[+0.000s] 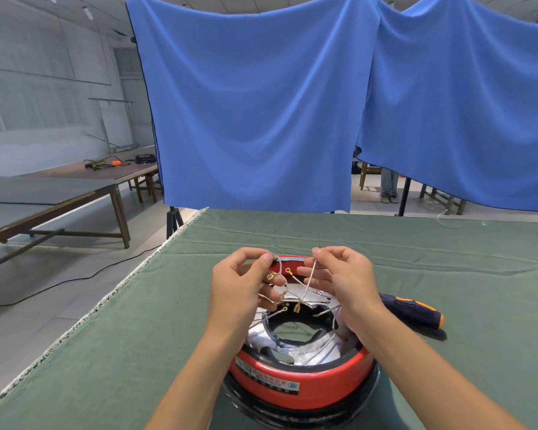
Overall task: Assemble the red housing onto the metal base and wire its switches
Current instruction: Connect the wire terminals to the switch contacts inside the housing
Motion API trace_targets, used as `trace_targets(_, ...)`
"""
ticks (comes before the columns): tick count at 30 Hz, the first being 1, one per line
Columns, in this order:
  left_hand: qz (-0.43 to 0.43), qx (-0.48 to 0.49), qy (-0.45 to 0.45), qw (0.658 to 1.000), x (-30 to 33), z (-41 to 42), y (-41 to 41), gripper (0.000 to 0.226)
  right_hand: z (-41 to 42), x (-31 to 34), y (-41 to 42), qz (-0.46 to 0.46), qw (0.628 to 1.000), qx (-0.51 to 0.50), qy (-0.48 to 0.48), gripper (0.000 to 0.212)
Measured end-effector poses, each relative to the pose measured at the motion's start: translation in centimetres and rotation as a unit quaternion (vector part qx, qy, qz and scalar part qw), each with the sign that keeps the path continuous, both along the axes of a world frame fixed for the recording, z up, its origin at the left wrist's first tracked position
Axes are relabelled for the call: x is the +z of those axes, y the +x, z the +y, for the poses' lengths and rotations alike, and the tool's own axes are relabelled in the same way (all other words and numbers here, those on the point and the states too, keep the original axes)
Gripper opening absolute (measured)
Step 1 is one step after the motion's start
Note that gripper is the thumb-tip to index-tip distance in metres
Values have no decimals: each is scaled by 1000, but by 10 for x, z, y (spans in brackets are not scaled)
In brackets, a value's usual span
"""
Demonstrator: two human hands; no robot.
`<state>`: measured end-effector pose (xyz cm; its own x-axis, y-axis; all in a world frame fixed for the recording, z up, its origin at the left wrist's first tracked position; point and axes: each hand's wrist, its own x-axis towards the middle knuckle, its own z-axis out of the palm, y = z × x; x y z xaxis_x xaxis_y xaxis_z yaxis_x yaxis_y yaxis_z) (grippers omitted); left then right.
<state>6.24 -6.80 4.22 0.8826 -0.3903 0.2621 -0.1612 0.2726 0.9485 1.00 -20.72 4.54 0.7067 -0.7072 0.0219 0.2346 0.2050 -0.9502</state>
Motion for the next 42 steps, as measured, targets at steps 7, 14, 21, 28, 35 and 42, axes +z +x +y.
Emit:
trace_targets(7,-67,57,33,996,-4,1,-2,12,4,-4,-7,71,954,-151,-249,8)
trace_targets(14,-43,84,21,995,-6,2,1,12,18,0,-12,54,956,-9,-288,21)
trace_targets(21,-15,80,-20,996,-5,4,0,11,26,1,-16,81,932,136,-326,26)
trace_targets(28,-22,102,-42,994,-4,6,-1,12,28,0,-17,76,912,195,-353,21)
trace_targets(35,-8,99,27,995,-5,2,3,27,26,-1,-16,28,935,164,-313,15)
trace_targets(42,15,-3,67,998,1,2,1,43,27,0,-15,-13,930,135,-343,23)
